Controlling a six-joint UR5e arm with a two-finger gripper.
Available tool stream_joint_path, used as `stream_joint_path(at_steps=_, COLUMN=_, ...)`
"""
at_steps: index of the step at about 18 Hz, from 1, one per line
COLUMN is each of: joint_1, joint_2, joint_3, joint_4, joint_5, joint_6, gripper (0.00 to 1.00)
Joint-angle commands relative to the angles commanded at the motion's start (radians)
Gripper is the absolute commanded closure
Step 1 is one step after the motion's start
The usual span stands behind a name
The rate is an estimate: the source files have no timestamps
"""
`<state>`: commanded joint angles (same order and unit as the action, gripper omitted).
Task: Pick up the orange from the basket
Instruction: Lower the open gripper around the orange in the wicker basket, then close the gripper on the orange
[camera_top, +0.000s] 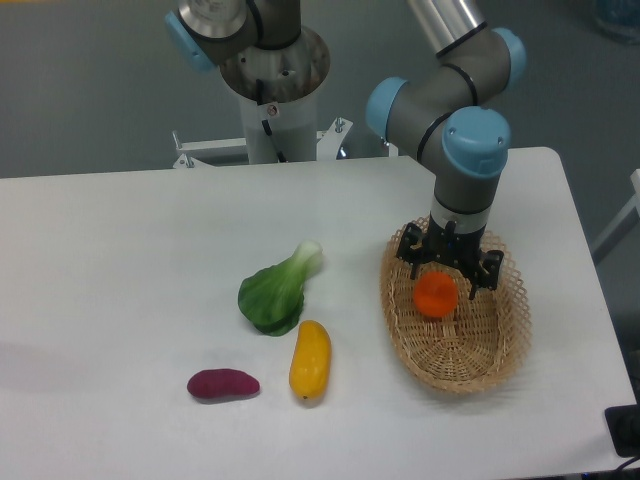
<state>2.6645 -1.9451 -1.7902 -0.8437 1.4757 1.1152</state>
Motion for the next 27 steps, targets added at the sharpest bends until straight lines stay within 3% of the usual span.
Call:
stream_joint_path(at_steps=9, joint_1=0.000, joint_2=-0.038, joint_3=0.003, joint_4=0.009, joint_5=0.003, joint_6=0.009, gripper=0.00)
stream_joint_path(at_steps=11, joint_1=0.005, joint_2=-0.061, joint_3=0.032, joint_4=0.023, joint_5=0.003, joint_6=0.017, gripper=0.00)
stream_joint_path(at_steps=25, joint_1=0.000, joint_2=-0.064, joint_3=-0.006, joint_4=0.028, joint_5=0.061, joint_6=0.012, gripper=0.00)
stream_joint_path(at_steps=26, joint_1=0.000, joint_2=-0.064, joint_3=-0.005, joint_4=0.028, joint_5=0.061, joint_6=0.009, gripper=0.05)
stream_joint_path(at_steps=27, joint_1=0.000, joint_2=-0.064, joint_3=-0.005, joint_4=0.028, joint_5=0.060, joint_6=0.008, gripper=0.16)
